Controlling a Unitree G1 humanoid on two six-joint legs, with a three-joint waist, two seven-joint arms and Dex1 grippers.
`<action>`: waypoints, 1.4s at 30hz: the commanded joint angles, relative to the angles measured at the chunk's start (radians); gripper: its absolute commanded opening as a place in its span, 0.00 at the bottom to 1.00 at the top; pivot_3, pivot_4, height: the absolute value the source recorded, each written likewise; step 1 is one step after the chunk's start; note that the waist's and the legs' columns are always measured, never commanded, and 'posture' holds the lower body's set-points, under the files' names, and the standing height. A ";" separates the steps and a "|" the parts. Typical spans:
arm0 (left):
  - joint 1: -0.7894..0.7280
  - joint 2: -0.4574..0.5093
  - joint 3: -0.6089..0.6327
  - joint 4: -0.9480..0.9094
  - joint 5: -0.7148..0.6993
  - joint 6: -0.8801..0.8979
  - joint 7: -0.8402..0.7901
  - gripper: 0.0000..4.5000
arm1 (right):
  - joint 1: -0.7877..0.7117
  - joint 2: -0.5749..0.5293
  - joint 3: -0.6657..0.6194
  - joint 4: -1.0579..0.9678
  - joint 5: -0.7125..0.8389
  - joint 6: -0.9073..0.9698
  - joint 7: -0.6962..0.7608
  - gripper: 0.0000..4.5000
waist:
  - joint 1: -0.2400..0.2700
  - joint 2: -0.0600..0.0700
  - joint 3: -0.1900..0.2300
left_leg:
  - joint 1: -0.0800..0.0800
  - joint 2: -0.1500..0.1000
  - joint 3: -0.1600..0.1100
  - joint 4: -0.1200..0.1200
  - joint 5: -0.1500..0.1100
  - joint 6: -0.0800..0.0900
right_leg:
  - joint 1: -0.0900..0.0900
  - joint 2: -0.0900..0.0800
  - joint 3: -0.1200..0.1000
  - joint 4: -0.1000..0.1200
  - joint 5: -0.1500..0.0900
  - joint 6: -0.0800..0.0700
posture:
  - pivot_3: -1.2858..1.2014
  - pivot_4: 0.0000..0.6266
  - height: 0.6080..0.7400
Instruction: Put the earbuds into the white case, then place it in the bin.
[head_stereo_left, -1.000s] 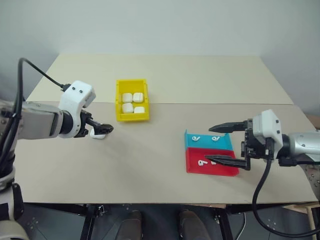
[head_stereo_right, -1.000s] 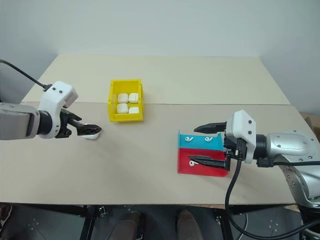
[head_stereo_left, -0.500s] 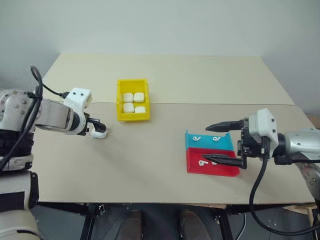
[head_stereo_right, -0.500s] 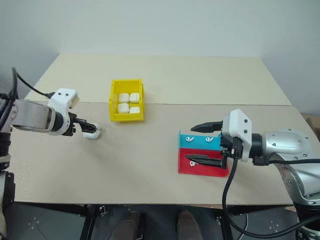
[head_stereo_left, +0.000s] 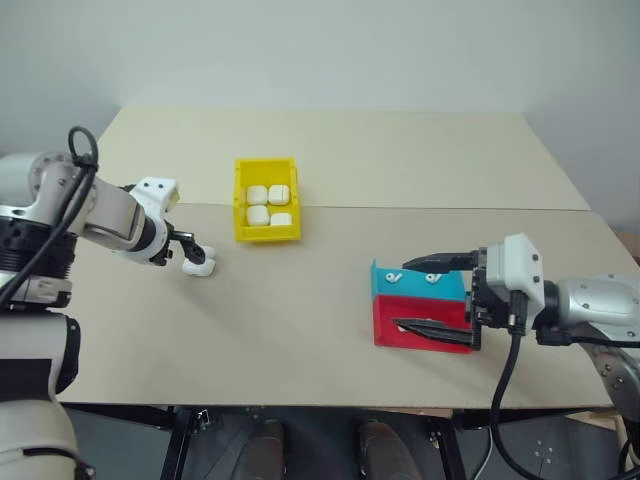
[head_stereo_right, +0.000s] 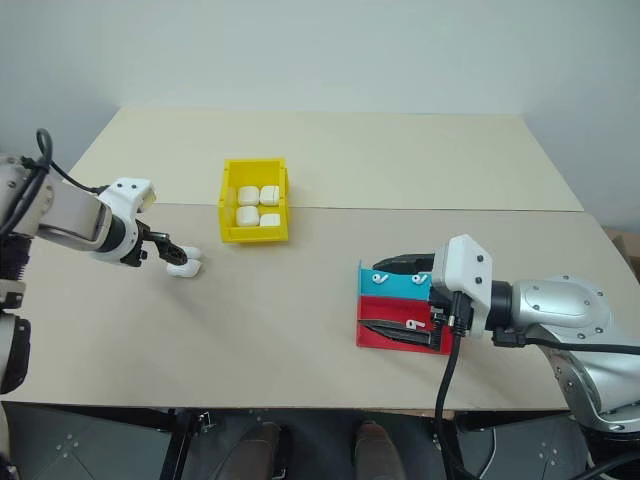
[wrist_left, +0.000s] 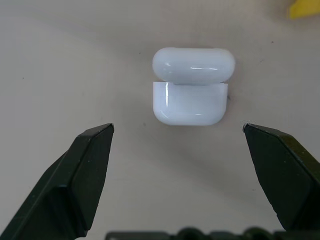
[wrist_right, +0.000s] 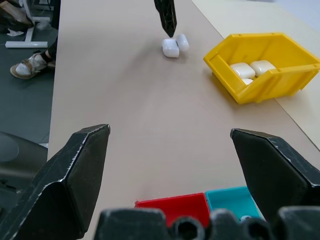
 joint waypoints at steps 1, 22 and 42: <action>-0.018 -0.014 -0.011 0.005 0.105 0.003 -0.094 1.00 | 0.014 0.003 -0.030 -0.049 0.011 -0.016 -0.019 0.99 | 0.000 0.000 0.000 | -0.001 0.000 0.000 0.000 0.000 0.000 | 0.000 0.000 0.000 0.000 0.000 0.000 | 0.52 0.24 1.00; 0.001 -0.176 -0.034 0.117 0.587 -0.125 -0.475 1.00 | 0.102 -0.018 -0.078 -0.119 0.038 -0.002 -0.046 0.99 | 0.000 0.000 0.000 | -0.004 0.000 -0.001 0.002 0.000 0.000 | -0.001 0.000 -0.002 0.000 0.000 0.000 | 0.52 0.24 1.00; 0.048 -0.229 -0.012 0.117 0.793 -0.169 -0.630 0.91 | 0.113 -0.043 -0.104 -0.115 0.066 0.012 -0.034 1.00 | 0.006 0.001 -0.001 | -0.002 0.000 -0.001 0.003 0.000 0.000 | 0.001 0.000 -0.002 0.001 0.000 0.000 | 0.52 0.24 1.00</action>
